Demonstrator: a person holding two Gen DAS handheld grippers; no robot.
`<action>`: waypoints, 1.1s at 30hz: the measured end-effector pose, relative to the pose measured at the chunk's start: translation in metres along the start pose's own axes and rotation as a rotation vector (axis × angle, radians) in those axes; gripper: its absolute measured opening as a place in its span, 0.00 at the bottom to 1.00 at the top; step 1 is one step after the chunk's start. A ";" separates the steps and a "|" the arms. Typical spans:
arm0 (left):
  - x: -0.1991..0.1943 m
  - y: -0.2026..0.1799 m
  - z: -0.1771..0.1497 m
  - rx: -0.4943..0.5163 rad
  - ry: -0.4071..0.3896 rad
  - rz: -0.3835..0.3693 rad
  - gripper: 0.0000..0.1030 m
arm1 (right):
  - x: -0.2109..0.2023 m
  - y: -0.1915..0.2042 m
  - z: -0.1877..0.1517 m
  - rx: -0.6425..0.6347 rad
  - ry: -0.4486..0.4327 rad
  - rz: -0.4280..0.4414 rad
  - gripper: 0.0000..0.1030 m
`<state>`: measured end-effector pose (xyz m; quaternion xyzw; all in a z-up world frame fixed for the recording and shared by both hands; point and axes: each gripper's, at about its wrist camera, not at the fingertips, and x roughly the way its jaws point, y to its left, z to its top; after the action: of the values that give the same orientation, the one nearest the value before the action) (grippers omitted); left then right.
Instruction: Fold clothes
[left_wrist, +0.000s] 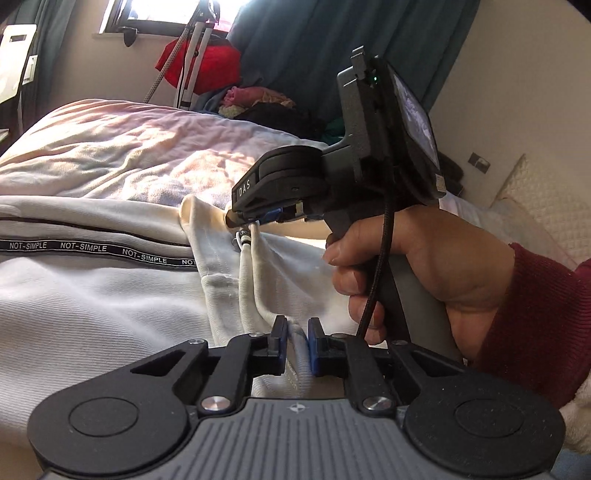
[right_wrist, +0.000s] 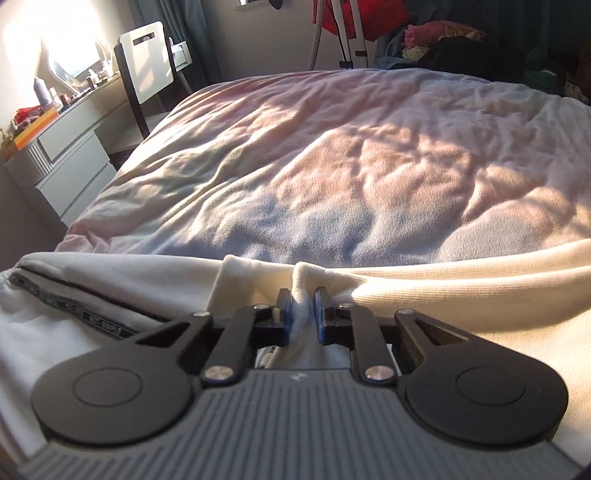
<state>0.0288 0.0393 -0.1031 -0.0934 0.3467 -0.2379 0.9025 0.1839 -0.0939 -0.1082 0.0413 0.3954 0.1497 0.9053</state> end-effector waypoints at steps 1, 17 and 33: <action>-0.004 -0.001 0.000 0.004 -0.005 -0.003 0.10 | -0.004 0.004 0.002 -0.028 -0.020 -0.002 0.11; -0.012 0.001 -0.004 0.003 -0.070 0.022 0.26 | -0.016 -0.011 -0.004 0.090 -0.043 0.076 0.13; -0.087 -0.088 -0.014 0.207 -0.230 0.168 0.59 | -0.218 -0.068 -0.047 0.079 -0.309 0.019 0.13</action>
<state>-0.0689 0.0058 -0.0330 0.0027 0.2212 -0.1837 0.9578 0.0259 -0.2272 0.0001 0.1030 0.2565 0.1343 0.9516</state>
